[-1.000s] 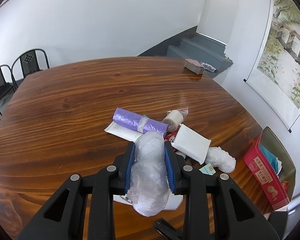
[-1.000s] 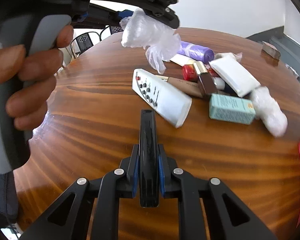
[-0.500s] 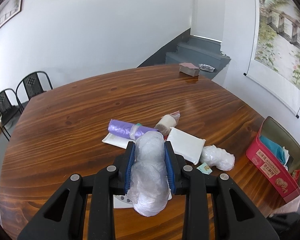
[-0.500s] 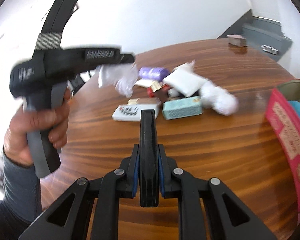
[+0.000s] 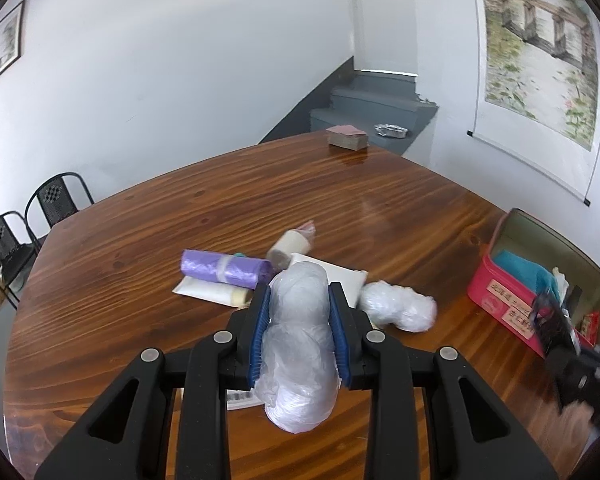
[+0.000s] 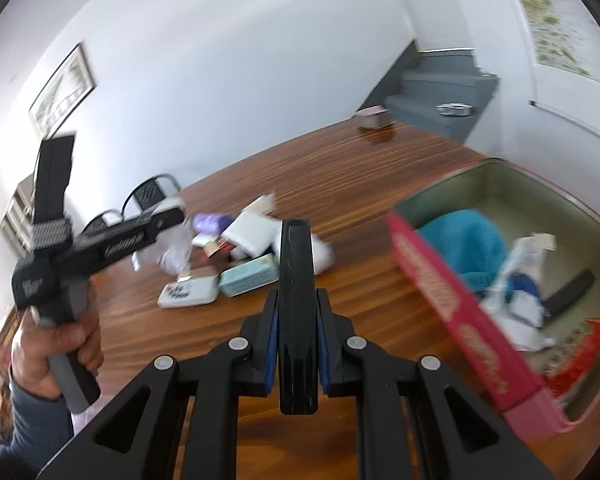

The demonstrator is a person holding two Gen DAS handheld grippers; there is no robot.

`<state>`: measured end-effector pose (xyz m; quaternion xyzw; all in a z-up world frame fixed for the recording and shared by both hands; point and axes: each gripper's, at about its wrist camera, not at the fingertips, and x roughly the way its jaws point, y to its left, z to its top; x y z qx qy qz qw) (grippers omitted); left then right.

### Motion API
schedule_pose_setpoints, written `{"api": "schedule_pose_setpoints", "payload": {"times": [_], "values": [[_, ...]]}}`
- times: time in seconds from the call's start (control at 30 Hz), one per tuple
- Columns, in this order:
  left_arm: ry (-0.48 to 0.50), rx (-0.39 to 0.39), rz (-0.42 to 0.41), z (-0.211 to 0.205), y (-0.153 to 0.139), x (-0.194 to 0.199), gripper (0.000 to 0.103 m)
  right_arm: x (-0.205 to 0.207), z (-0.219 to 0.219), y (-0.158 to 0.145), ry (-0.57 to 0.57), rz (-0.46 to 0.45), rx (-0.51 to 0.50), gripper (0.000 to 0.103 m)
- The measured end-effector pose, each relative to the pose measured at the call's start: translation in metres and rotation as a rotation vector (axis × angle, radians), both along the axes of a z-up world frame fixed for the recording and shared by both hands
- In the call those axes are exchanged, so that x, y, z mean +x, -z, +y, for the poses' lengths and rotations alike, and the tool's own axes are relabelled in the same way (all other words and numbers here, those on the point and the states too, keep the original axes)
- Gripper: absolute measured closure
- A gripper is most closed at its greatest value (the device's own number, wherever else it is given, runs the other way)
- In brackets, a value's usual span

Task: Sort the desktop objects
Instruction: 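Carry the black stick and plastic bundle to the red tin box with both tools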

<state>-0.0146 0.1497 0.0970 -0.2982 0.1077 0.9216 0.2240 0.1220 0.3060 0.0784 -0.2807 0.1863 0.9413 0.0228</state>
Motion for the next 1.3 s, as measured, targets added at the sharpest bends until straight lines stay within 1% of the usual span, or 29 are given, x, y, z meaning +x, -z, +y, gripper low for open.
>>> {"api": "schedule_pose_setpoints", "payload": {"times": [0.23,0.43,0.63,0.9,1.07,1.3], "values": [[0.052,-0.014,0.002,0.027,0.003,0.019,0.072,0.022,0.037,-0.010,0.155,0.032,0.029,0.085],[0.101,-0.019,-0.005,0.056,0.005,0.035,0.072,0.037,0.061,-0.009,0.242,0.036,0.051,0.085],[0.166,-0.005,-0.026,0.089,0.004,0.049,0.072,0.053,0.089,-0.003,0.285,0.025,0.028,0.085],[0.276,0.027,-0.060,0.142,0.000,0.066,0.072,0.070,0.124,0.002,0.345,0.016,0.016,0.085],[0.355,0.046,-0.094,0.175,0.001,0.076,0.072,0.076,0.139,0.005,0.373,0.006,0.013,0.085],[0.458,0.084,-0.149,0.209,0.003,0.081,0.071,0.077,0.153,0.009,0.392,-0.005,0.005,0.085]]}}
